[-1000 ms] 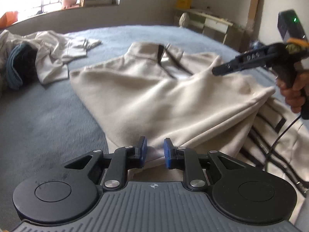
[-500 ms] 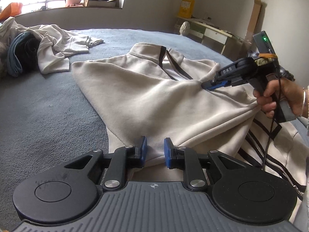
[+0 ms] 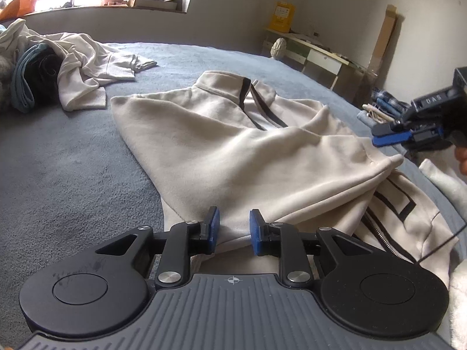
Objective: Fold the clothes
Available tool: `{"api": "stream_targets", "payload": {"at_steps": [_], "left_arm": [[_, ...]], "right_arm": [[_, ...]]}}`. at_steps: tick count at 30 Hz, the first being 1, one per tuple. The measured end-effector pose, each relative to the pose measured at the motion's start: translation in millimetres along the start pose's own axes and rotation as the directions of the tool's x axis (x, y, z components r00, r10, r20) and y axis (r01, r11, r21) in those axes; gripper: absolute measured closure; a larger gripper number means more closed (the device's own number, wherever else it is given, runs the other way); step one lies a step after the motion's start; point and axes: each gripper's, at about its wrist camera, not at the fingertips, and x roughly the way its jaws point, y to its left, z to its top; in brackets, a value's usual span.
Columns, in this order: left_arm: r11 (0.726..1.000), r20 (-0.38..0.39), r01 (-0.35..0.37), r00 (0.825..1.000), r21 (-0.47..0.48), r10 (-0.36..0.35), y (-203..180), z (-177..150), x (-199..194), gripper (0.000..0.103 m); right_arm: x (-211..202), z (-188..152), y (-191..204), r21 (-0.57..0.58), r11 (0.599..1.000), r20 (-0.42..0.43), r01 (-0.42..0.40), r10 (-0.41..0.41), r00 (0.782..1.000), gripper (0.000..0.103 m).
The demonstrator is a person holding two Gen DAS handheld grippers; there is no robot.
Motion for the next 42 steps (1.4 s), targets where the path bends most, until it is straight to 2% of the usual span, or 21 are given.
{"api": "stream_targets", "payload": {"at_steps": [3, 6, 8, 9, 11, 13, 18, 22, 25, 28, 30, 34, 37, 42], "left_arm": [[1.0, 0.034, 0.015, 0.999, 0.001, -0.015, -3.2, 16.4, -0.8, 0.071], [0.999, 0.013, 0.05, 0.999, 0.005, -0.05, -7.2, 37.7, 22.0, 0.071], [0.999, -0.027, 0.05, 0.998, -0.014, -0.05, -4.5, 48.0, 49.1, 0.071], [0.999, -0.051, 0.037, 0.998, -0.027, -0.039, -1.5, 51.5, 63.4, 0.071], [0.998, -0.096, -0.05, 0.994, -0.033, 0.047, 9.0, 54.4, 90.0, 0.071], [0.996, -0.085, -0.088, 0.993, -0.034, 0.085, 20.5, 57.3, 100.6, 0.073], [0.99, -0.063, -0.136, 0.989, -0.022, 0.134, 43.9, 71.8, 108.8, 0.075], [0.991, -0.036, -0.127, 0.991, -0.052, 0.125, 65.5, 78.0, 112.5, 0.077], [0.992, -0.002, -0.09, 0.996, -0.089, 0.09, 80.7, 80.0, 116.0, 0.077], [0.982, 0.022, -0.041, 0.999, -0.183, 0.045, 100.9, 82.3, 123.9, 0.077], [0.967, 0.035, -0.012, 0.999, -0.256, 0.022, 111.0, 85.1, 127.7, 0.078], [0.963, 0.038, -0.032, 0.998, -0.267, 0.044, 107.0, 93.0, 115.3, 0.077], [0.962, 0.039, -0.052, 0.997, -0.268, 0.064, 102.7, 99.0, 105.0, 0.069], [0.982, 0.082, -0.058, 0.994, -0.179, 0.074, 76.3, 101.2, 57.0, 0.063]], "right_arm": [[-4.2, -8.5, 2.5, 0.026, 0.999, -0.009, -0.023, 0.023, 1.0, 0.084], [11.7, -10.7, 4.8, 0.018, 1.0, 0.0, -0.012, 0.012, 1.0, 0.084], [28.9, -10.9, 3.9, 0.008, 1.0, 0.004, 0.004, -0.004, 1.0, 0.084], [38.7, -12.2, 3.2, -0.005, 1.0, 0.002, 0.029, -0.029, 1.0, 0.084], [57.4, -15.8, 1.2, -0.029, 0.996, -0.006, 0.082, -0.082, 0.997, 0.084], [69.8, -22.7, -3.4, -0.044, 0.99, -0.025, 0.135, -0.136, 0.99, 0.085], [66.1, -30.7, -16.7, -0.03, 0.995, -0.007, 0.095, -0.095, 0.995, 0.086], [66.5, -31.3, -22.9, -0.02, 0.997, -0.005, 0.076, -0.076, 0.997, 0.086], [67.7, -31.6, -25.3, -0.017, 0.998, -0.002, 0.064, -0.065, 0.998, 0.086], [68.9, -31.9, -27.7, -0.015, 0.998, 0.0, 0.053, -0.053, 0.999, 0.086], [69.0, -32.1, -29.1, -0.01, 0.999, 0.003, 0.047, -0.047, 0.999, 0.086], [68.3, -32.1, -31.3, 0.007, 0.999, 0.009, 0.038, -0.038, 0.999, 0.086], [65.3, -31.0, -33.9, 0.047, 0.999, 0.014, 0.026, -0.027, 1.0, 0.085], [46.8, -28.2, -38.8, 0.133, 0.991, 0.042, 0.011, -0.017, 0.999, 0.084]]}}
